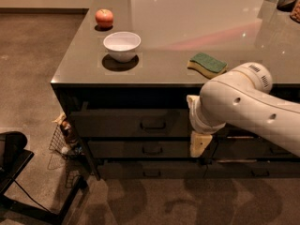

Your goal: Open top drawer

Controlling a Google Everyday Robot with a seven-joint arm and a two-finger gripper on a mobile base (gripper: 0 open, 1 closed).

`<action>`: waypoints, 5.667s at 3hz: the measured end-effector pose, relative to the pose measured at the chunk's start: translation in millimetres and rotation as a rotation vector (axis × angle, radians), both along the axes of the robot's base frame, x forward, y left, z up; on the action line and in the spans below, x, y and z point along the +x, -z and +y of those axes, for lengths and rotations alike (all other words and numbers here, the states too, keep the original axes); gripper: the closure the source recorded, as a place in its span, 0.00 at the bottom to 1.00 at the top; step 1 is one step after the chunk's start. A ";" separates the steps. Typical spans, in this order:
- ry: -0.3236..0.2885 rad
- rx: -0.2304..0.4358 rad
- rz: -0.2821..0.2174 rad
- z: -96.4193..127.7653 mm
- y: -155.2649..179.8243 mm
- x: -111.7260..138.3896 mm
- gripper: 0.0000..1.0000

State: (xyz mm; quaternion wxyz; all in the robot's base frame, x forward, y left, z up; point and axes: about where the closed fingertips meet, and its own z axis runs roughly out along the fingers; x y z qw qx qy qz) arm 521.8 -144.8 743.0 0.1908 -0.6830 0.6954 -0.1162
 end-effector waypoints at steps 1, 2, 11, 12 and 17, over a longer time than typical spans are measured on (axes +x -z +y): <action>0.012 -0.004 0.020 -17.3 29.8 26.1 0.00; 0.048 -0.042 0.097 -31.8 59.1 56.4 0.00; 0.268 -0.044 0.403 -85.6 9.9 -125.8 1.00; 0.323 0.002 0.400 -96.4 -42.9 -196.0 1.00; 0.014 0.095 0.259 -28.7 -58.6 -10.1 1.00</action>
Offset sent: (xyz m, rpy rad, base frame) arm 0.0774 -0.0432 -0.0823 -0.0728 0.1700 -0.0830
